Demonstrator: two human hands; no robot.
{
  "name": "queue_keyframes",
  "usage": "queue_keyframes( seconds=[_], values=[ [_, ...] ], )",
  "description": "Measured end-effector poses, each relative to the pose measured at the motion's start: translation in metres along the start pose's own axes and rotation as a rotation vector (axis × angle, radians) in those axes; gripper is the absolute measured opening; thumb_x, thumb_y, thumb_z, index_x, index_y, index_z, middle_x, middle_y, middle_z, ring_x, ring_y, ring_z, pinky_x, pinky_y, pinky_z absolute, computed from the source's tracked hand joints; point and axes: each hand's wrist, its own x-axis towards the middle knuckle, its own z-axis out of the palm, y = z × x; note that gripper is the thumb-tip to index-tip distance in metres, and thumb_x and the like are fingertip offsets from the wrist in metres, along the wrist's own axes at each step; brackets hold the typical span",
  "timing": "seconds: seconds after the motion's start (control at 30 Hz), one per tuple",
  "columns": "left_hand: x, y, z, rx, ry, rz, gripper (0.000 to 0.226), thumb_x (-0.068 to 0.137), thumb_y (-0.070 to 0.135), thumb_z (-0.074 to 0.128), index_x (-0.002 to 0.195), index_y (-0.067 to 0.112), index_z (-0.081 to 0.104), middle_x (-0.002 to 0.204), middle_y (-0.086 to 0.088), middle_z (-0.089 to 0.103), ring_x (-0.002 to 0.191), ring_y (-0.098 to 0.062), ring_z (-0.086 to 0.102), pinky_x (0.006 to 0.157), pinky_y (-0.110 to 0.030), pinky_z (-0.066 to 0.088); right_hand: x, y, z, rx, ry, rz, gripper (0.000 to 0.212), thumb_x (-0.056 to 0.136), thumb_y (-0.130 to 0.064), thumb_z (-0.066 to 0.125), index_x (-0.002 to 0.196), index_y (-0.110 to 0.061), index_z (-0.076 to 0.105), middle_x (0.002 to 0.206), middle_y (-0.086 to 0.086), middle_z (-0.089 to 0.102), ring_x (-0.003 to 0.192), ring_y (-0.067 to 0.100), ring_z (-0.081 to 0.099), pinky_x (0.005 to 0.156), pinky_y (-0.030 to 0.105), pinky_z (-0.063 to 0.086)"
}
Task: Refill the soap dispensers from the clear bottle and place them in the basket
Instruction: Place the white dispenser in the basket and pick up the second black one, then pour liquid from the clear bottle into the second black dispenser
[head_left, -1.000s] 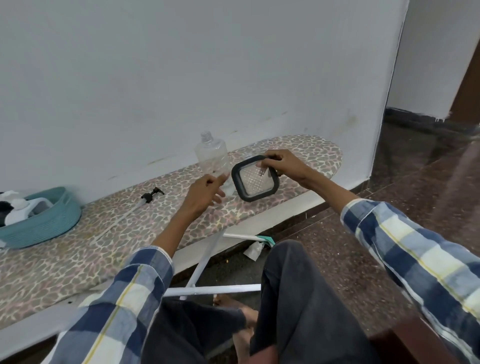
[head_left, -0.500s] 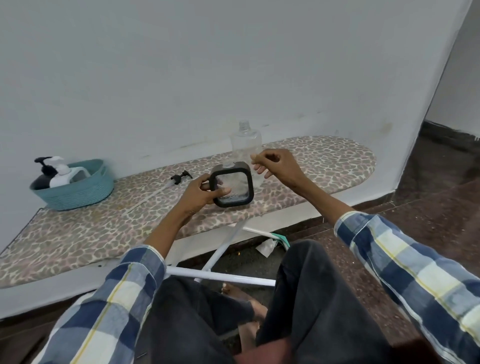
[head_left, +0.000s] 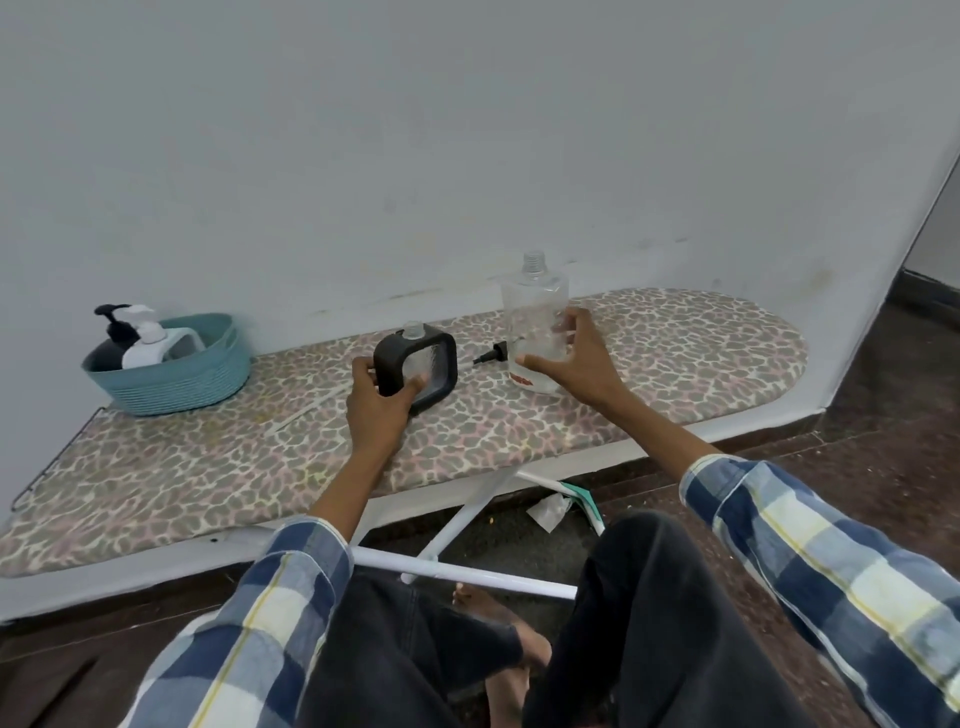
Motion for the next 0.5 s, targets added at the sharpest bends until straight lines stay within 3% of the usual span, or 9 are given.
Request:
queue_keyframes(
  seconds=[0.1,0.17,0.23,0.3,0.4,0.5],
  values=[
    [-0.007,-0.003,0.005,0.029,-0.009,0.031,0.059,0.095,0.031,0.08,0.139,0.017,0.042,0.129,-0.006,0.066,0.111,-0.027,0.068,0.092,-0.043,0.059,0.001,-0.001,0.006,0.019,-0.099,0.026,0.094,0.079,-0.039,0.095,0.151,-0.017,0.038,0.146,0.01,0.054,0.135,0.032,0.055,0.103,0.038,0.048],
    [-0.014,0.001,0.007,0.033,0.001,0.033,0.062,0.096,0.03,0.078,0.141,0.011,0.04,0.13,-0.01,0.067,0.112,-0.03,0.068,0.085,-0.037,0.053,-0.003,-0.005,-0.003,0.021,-0.048,0.096,0.122,0.078,-0.04,0.096,0.167,-0.017,0.015,0.17,0.01,0.028,0.155,0.034,0.033,0.123,0.047,0.036],
    [-0.015,0.006,0.005,0.065,-0.041,0.022,0.058,0.098,0.034,0.077,0.138,0.013,0.04,0.124,-0.009,0.067,0.109,-0.032,0.069,0.081,-0.035,0.051,-0.024,-0.007,-0.009,0.037,0.117,0.178,0.136,0.078,-0.042,0.095,0.17,-0.015,-0.002,0.178,0.009,0.007,0.163,0.031,0.014,0.132,0.048,0.019],
    [-0.009,0.004,0.006,0.069,-0.054,0.019,0.057,0.099,0.041,0.075,0.135,0.02,0.036,0.123,-0.005,0.065,0.106,-0.031,0.069,0.079,-0.037,0.052,-0.029,-0.007,-0.011,-0.005,0.135,0.132,0.134,0.077,-0.042,0.095,0.17,-0.015,0.002,0.176,0.012,0.015,0.161,0.033,0.02,0.129,0.047,0.025],
    [-0.005,-0.005,0.011,0.126,-0.071,0.091,0.063,0.1,0.05,0.07,0.142,0.023,0.032,0.13,-0.007,0.066,0.107,-0.029,0.069,0.083,-0.044,0.06,-0.018,-0.008,-0.016,0.123,0.078,0.185,0.116,0.078,-0.039,0.095,0.165,-0.017,0.022,0.158,0.013,0.048,0.142,0.029,0.051,0.108,0.036,0.044],
    [0.0,-0.011,0.012,0.115,-0.072,0.118,0.07,0.1,0.052,0.068,0.15,0.019,0.032,0.136,-0.009,0.065,0.113,-0.029,0.068,0.089,-0.046,0.06,-0.012,-0.014,-0.009,0.1,0.008,0.13,0.098,0.079,-0.039,0.095,0.157,-0.019,0.037,0.142,0.005,0.06,0.125,0.022,0.06,0.105,0.04,0.051]
  ],
)
